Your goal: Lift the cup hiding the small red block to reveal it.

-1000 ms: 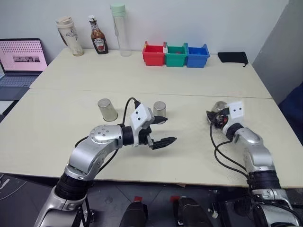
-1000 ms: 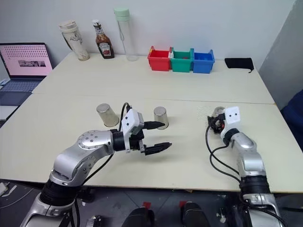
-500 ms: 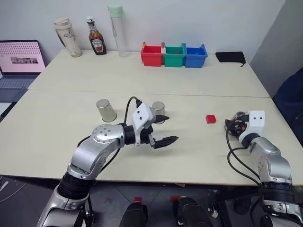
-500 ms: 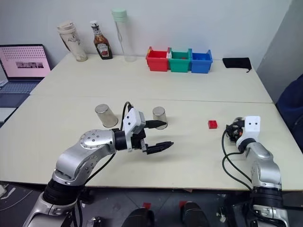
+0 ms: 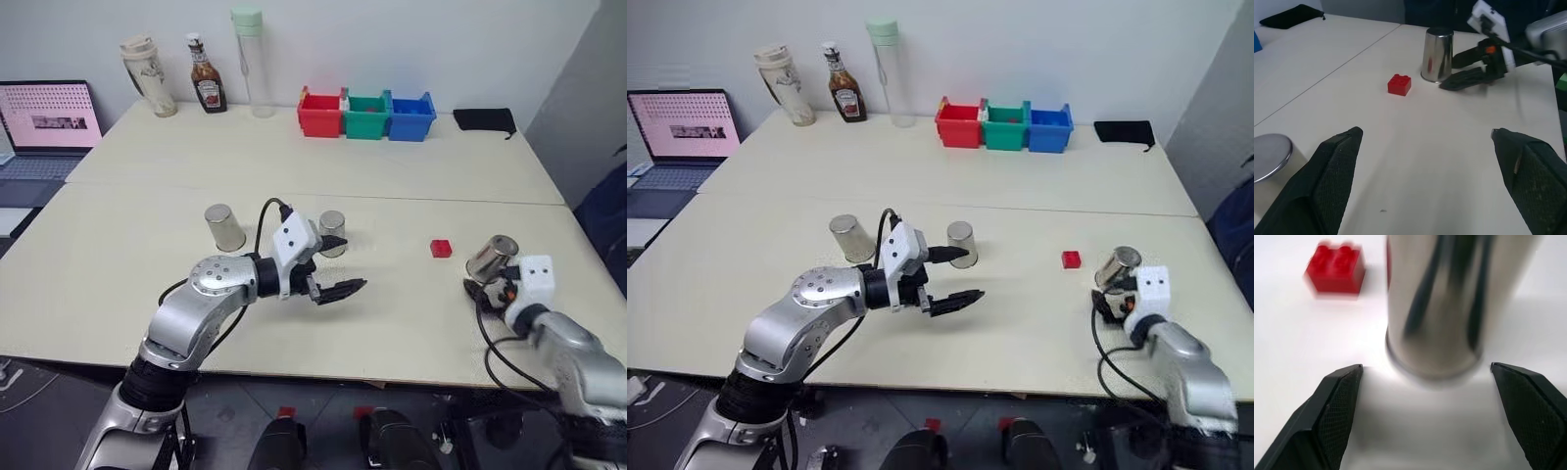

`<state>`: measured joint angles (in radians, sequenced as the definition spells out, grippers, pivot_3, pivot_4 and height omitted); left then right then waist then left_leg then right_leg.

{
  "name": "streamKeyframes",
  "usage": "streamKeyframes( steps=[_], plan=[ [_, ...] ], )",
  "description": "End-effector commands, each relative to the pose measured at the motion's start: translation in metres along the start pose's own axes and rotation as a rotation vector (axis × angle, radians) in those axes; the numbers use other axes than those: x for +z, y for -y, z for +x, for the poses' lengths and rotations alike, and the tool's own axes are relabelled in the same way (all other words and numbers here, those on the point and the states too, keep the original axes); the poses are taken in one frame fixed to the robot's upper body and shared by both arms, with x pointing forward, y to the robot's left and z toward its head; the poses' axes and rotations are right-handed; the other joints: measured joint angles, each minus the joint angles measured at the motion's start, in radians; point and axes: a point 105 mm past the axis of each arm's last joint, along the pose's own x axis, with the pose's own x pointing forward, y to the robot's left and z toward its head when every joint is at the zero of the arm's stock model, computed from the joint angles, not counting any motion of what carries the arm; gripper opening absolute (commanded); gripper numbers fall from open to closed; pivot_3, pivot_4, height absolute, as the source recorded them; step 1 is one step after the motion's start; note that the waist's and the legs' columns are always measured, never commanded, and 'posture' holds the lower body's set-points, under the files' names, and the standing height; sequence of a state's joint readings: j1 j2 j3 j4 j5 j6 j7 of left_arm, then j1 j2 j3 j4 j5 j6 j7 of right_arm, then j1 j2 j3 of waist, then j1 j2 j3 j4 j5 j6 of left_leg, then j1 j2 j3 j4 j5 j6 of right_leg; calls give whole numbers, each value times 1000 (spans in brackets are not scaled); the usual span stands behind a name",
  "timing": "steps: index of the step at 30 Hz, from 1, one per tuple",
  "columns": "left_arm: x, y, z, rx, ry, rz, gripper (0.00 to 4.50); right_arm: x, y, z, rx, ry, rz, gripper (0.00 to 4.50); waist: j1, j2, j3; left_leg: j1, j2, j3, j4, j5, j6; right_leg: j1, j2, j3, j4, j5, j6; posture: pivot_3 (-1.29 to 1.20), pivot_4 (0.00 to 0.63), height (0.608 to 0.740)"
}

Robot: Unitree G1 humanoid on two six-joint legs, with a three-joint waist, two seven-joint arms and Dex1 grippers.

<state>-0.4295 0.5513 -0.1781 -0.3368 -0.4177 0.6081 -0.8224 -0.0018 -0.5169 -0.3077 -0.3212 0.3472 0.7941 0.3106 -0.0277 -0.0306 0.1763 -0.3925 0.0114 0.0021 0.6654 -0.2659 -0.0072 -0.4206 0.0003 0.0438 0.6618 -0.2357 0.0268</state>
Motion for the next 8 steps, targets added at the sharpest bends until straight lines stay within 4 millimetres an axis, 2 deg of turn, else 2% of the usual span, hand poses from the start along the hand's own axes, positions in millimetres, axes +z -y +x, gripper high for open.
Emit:
streamKeyframes(
  steps=[1,5,8],
  plan=[
    [8,-1,-20,-39,-14,34,4500,39,-33,-55,190,93,-97,4456,-2,4,1,-1,-1,0,0,0,0,-1,0,0,1,0,0,0,150,740],
    [9,-9,-28,-37,-29,35,4500,59,-55,-77,297,170,-113,4456,-8,2,1,4,3,1,0,0,0,1,3,-1,1,0,0,0,150,740],
    [12,-12,-28,-48,-22,47,4500,63,-67,-84,337,189,-114,4456,-4,2,2,6,2,0,0,0,0,3,4,0,1,-2,-3,0,150,740]
  ],
)
